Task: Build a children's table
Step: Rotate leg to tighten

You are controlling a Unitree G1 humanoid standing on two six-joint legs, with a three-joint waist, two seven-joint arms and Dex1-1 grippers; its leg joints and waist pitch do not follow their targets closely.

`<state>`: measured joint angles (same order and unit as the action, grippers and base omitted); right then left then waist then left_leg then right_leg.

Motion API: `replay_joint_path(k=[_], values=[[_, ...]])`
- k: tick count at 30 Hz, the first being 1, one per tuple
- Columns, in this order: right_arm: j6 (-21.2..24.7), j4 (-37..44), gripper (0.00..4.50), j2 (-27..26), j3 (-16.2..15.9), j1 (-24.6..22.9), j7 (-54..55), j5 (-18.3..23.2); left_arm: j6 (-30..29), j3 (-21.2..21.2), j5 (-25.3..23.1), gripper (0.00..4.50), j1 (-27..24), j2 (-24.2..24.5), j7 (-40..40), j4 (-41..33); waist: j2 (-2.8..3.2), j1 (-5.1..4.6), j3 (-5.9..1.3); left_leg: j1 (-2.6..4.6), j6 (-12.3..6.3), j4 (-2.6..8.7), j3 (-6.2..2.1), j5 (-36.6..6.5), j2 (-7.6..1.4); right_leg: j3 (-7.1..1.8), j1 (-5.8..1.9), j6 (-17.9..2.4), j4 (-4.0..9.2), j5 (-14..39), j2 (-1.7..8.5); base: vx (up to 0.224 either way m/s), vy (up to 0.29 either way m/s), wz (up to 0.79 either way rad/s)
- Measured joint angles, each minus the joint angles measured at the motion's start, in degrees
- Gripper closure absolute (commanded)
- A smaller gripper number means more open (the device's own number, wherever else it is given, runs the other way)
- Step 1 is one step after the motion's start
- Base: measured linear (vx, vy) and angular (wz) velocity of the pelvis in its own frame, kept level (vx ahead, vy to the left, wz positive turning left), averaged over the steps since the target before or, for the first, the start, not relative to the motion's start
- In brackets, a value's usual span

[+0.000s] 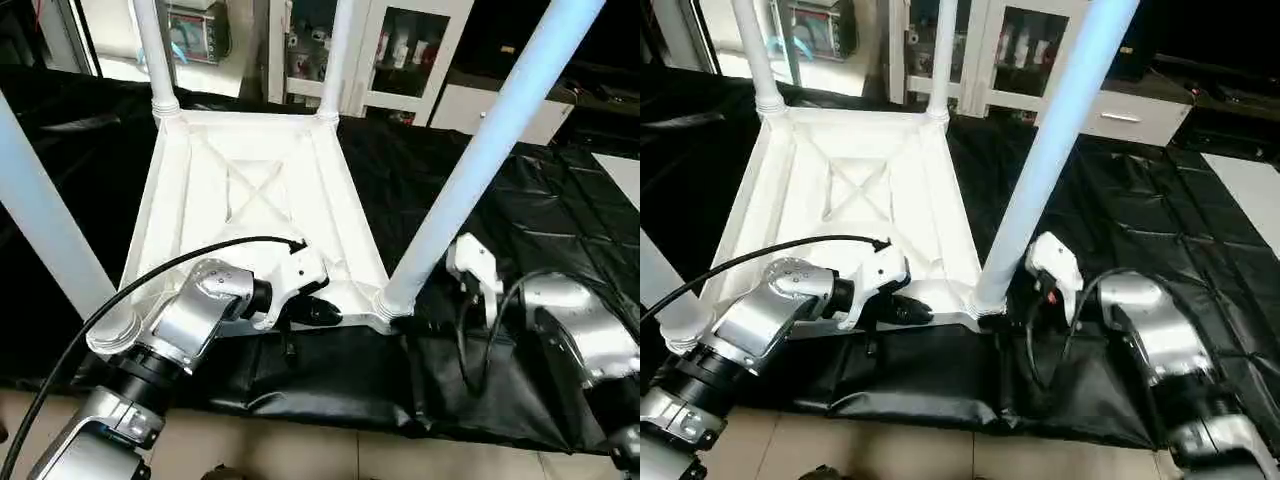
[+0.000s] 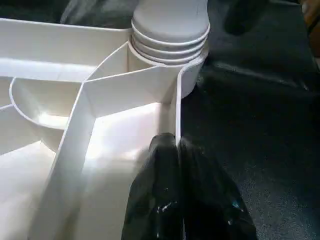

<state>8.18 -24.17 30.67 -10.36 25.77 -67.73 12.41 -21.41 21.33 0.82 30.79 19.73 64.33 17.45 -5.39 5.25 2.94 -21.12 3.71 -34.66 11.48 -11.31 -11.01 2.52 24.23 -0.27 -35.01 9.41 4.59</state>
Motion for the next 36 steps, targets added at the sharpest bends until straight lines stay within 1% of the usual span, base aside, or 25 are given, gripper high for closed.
replay_joint_path(k=[3, 4, 6, 7, 10, 12, 20, 21, 24, 27, 31, 36], values=[[-0.55, -1.63, 0.08, -1.04, 0.01, 0.63, -0.09, 0.03, -0.13, 0.00, 0.00, 4.50, -0.06, 0.02, 0.00, -0.24, -0.01, 0.00, 0.00, -0.02, -0.01, 0.00, 0.00, 0.00, 0.00, 0.01, 0.00, 0.00, 0.00, 0.00, 0.00, 0.000, 0.000, 0.00], [-1.02, -2.06, 0.25, -1.07, 0.01, 0.70, -0.20, 0.04, -0.17, 0.00, 0.00, 4.50, -0.08, 0.05, 0.00, -0.28, -0.01, 0.00, 0.01, -0.02, -0.02, -0.01, 0.00, 0.00, 0.00, 0.01, 0.00, 0.00, 0.00, 0.00, 0.00, 0.000, 0.000, 0.00], [-1.58, -2.82, 0.25, -1.15, 0.01, 0.79, -0.71, 0.21, -0.17, 0.00, 0.00, 4.50, -0.10, 0.09, 0.00, -0.28, -0.02, -0.03, 0.00, -0.01, -0.02, -0.01, 0.00, 0.00, 0.00, 0.01, 0.00, 0.00, 0.00, 0.00, 0.00, 0.000, 0.000, 0.00], [-1.76, -3.23, 0.54, -1.23, 0.01, 0.79, -1.08, 0.21, -0.16, -0.02, 0.00, 4.50, -0.11, 0.11, -0.01, -0.29, -0.02, -0.05, 0.01, -0.02, -0.02, -0.01, 0.00, 0.01, 0.00, 0.01, 0.00, 0.00, -0.01, 0.00, 0.00, 0.000, 0.000, 0.00], [-2.84, -4.28, 0.68, -1.37, 0.01, 0.79, -1.86, 0.27, -0.16, -0.02, 0.00, 4.50, -0.13, 0.17, 0.00, -0.29, -0.01, -0.07, 0.01, -0.01, -0.02, -0.01, 0.00, 0.01, -0.01, 0.01, 0.00, 0.00, -0.01, 0.00, 0.00, 0.000, 0.000, 0.00], [-3.36, -4.47, 0.92, -1.37, 0.01, 0.80, -2.42, 0.32, -0.16, -0.02, 0.00, 4.50, -0.13, 0.20, 0.00, -0.29, -0.02, -0.09, 0.00, -0.01, -0.02, -0.01, 0.00, 0.01, -0.01, 0.01, 0.00, -0.01, -0.01, 0.00, 0.00, 0.000, 0.000, 0.00], [-3.86, -5.98, 1.57, -1.42, 0.40, 0.85, -3.45, 0.49, -0.18, -0.01, 0.00, 4.50, -0.13, 0.35, 0.37, -0.29, -0.01, -0.07, 0.00, 0.00, -0.04, -0.03, -0.01, 0.02, -0.01, 0.02, -0.02, -0.01, -0.02, 0.00, 0.00, 0.000, 0.000, 0.00], [-3.91, -6.26, 1.79, -1.52, 0.48, 0.89, -3.52, 0.53, -0.20, -0.01, 0.00, 4.50, -0.14, 0.37, 0.40, -0.29, -0.02, -0.07, 0.00, 0.00, -0.04, -0.04, -0.01, 0.02, -0.01, 0.02, -0.03, -0.01, -0.02, -0.01, 0.00, 0.000, 0.000, 0.00], [-4.11, -6.94, 1.91, -1.81, 0.85, 1.03, -3.64, 0.62, -0.26, 0.02, 0.00, 4.50, -0.15, 0.39, 0.50, -0.29, -0.02, -0.07, 0.00, 0.01, -0.04, -0.06, -0.01, 0.02, -0.01, 0.03, -0.06, -0.02, -0.03, -0.01, 0.00, 0.000, 0.000, 0.00], [-4.57, -7.52, 2.25, -1.99, 0.90, 1.30, -3.97, 0.86, -0.28, 0.02, 0.00, 4.50, -0.17, 0.43, 0.50, -0.29, -0.02, -0.10, 0.00, 0.03, -0.04, -0.08, -0.03, 0.02, -0.02, 0.05, -0.10, -0.02, -0.02, -0.01, 0.00, 0.000, 0.000, 0.00], [-4.70, -7.68, 2.42, -2.30, 1.07, 1.37, -4.03, 0.94, -0.35, 0.02, 0.00, 4.50, -0.17, 0.48, 0.53, -0.29, -0.02, -0.11, 0.00, 0.04, -0.04, -0.08, -0.04, 0.02, -0.02, 0.05, -0.12, -0.02, -0.03, -0.01, 0.00, 0.000, 0.000, 0.00], [-4.65, -7.75, 2.44, -2.42, 1.11, 1.37, -4.12, 0.94, -0.65, 0.01, 0.01, 4.50, -0.17, 0.50, 0.59, -0.33, -0.03, -0.12, -0.01, 0.05, -0.04, -0.09, -0.04, 0.02, -0.02, 0.06, -0.13, -0.02, -0.03, -0.01, 0.00, 0.000, 0.000, 0.00]])
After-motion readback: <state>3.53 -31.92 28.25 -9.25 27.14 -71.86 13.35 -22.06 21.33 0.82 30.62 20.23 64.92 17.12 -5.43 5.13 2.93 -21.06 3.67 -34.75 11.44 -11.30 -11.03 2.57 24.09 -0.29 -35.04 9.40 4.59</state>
